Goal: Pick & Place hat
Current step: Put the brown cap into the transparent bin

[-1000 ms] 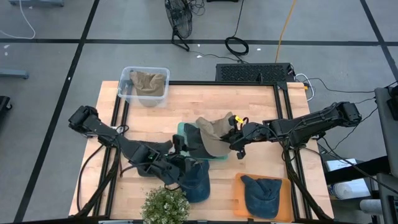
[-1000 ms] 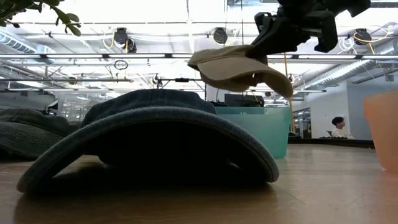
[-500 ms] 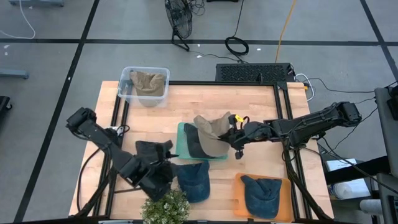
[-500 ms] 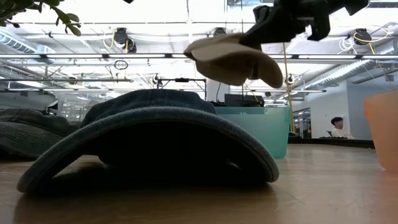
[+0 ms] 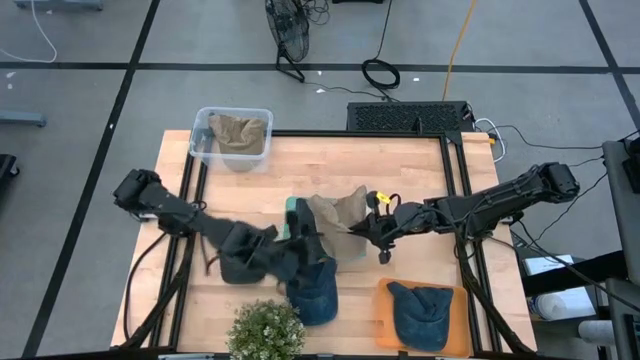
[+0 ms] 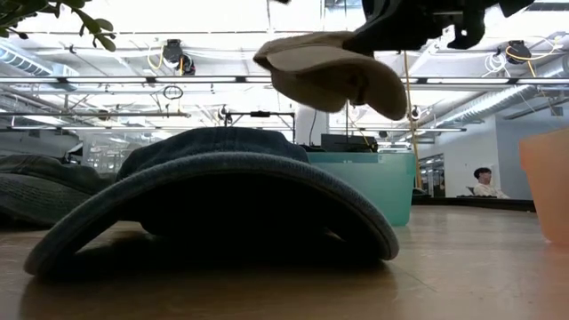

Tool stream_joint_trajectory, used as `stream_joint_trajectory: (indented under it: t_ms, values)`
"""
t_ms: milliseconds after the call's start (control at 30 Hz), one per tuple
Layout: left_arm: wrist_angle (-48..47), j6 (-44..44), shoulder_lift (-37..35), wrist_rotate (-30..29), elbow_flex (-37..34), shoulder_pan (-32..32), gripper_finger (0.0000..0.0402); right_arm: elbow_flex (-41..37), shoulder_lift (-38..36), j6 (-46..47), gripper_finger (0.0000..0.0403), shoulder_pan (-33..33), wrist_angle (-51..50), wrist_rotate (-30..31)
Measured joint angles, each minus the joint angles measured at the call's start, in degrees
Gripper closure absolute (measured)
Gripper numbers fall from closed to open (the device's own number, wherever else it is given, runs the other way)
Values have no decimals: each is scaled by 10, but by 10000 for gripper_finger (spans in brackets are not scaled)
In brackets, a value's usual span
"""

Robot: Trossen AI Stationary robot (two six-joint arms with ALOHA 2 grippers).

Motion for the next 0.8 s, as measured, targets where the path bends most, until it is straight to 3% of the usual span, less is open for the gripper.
stream_joint_trajectory:
  t_ms: [200,467,800]
  values:
    - [32,97,0,17,0,52,144,0,0,-10,403,6,-2,0]
    - [67,135,8,138,0,108,144,0,0,-24,403,-4,4,-1]
    - [102,179,47,161,0,129,144,0,16,-27,403,-30,25,-1]
